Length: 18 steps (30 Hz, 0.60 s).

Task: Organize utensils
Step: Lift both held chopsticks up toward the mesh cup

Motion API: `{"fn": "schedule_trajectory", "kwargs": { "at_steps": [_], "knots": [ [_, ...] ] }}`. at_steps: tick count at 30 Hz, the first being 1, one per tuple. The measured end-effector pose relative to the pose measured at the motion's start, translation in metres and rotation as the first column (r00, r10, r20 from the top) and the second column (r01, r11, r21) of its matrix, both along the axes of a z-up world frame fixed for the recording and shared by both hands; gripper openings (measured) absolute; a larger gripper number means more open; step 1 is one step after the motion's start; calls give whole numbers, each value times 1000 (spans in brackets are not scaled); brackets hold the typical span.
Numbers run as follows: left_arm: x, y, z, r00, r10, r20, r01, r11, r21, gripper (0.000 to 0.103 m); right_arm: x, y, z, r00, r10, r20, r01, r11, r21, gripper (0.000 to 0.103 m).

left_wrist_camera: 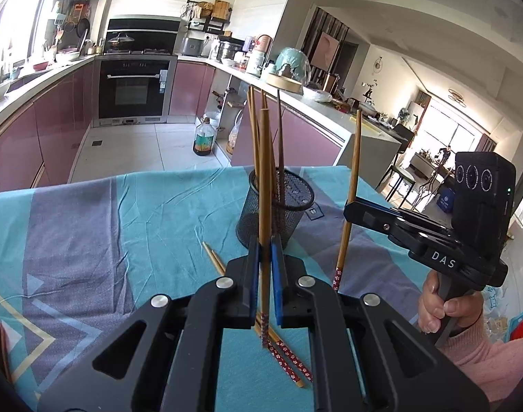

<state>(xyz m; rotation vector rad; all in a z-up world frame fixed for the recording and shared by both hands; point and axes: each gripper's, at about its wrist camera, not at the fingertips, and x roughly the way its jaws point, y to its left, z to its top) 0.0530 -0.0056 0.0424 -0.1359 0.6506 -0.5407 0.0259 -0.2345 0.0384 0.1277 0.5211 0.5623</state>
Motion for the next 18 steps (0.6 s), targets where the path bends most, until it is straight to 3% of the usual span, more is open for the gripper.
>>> {"fn": "schedule_trajectory", "kwargs": {
  "at_steps": [18],
  "knots": [
    [18,-13,63,989,-4,145,12,999,-49,7,25,-16,49,988,-66,138,65,998,15,5]
  ]
}}
